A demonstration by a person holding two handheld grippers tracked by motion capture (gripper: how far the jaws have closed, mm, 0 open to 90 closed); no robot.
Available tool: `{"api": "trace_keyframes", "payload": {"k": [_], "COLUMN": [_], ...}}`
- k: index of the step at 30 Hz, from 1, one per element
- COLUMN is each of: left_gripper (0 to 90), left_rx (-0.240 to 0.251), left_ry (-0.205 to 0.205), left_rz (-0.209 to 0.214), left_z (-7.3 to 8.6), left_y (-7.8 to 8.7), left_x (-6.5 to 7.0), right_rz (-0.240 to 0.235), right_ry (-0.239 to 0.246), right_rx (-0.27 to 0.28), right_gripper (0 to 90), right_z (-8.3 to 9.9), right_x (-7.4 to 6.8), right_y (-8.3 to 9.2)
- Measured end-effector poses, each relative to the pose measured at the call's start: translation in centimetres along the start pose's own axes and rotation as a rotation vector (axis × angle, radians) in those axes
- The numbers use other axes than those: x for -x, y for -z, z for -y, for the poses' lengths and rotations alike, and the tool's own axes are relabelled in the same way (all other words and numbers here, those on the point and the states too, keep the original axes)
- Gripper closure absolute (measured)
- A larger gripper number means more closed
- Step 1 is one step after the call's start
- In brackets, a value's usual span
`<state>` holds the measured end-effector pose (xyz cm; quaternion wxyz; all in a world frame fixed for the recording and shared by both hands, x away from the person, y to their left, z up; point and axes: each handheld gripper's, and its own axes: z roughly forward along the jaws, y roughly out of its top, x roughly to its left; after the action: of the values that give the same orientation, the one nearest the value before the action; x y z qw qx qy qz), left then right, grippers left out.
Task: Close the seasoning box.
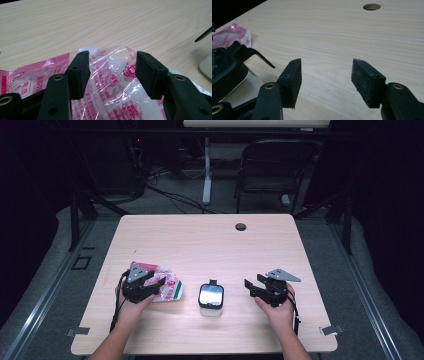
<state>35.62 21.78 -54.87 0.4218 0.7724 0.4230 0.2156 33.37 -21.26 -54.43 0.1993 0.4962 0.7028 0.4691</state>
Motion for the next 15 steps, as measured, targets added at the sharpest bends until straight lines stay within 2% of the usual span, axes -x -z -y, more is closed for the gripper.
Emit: {"api": "trace_keyframes", "payload": {"k": [15], "left_gripper": [45.4], "left_rx": [-0.011], "left_ry": [-0.001], "left_rz": [-0.003], "left_z": [0.05], "left_y": [-0.14], "left_x": [0.02], "right_rz": [-0.001], "right_ry": [-0.002], "right_rx": [0.001], "right_gripper": [41.1], "right_z": [0.02], "right_x": [-0.10], "right_y": [0.00]}}
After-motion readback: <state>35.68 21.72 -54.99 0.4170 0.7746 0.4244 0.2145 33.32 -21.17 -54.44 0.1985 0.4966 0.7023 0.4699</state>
